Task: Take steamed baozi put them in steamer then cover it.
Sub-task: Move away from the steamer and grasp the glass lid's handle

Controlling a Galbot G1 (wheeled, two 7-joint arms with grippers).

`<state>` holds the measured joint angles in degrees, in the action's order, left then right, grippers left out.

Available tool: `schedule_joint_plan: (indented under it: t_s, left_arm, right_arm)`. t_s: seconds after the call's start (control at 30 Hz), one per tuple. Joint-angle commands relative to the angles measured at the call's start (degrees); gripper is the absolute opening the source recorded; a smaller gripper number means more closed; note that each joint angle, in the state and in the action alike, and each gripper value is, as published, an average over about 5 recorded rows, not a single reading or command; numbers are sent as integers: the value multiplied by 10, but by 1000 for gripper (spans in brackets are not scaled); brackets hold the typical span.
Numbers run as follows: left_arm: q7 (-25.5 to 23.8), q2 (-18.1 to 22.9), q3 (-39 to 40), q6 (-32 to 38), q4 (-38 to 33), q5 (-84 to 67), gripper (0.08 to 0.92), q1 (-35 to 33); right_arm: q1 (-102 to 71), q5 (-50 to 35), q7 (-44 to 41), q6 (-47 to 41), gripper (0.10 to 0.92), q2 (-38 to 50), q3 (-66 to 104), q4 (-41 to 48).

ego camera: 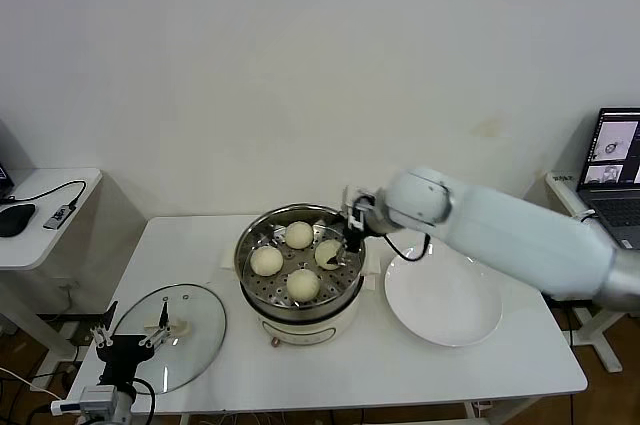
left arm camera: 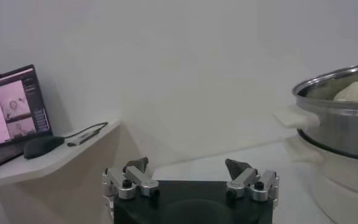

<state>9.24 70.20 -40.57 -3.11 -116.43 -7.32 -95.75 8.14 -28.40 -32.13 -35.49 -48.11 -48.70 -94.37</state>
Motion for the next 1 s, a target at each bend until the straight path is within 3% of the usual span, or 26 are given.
schedule_joint_plan:
  t_s: [0.03,0.2,0.4,0.53,0.73,1.0]
  left_arm:
    - [0,-3,4,1,8,8,823,1]
    - [0,-1,10,11,15,15,823,0]
    - [2,7,29,20,22,33,823,2]
    - [8,9,37,28,38,53,823,7]
    - [41,0,32,38,83,178,823,21]
    - [55,-37,5,14,169,484,823,30]
  right_arm:
    - [-394,103,149,195,823,136,352,-132]
    - [-586,171,193,312,823,82,516,-140]
    - [-784,288,195,444,823,-82,720,-104]
    - [-855,312,188,498,823,-197,810,-91]
    - [-913,306,186,506,823,-307,904,-124]
    - [-954,291,234,443,823,-335,971,-136]
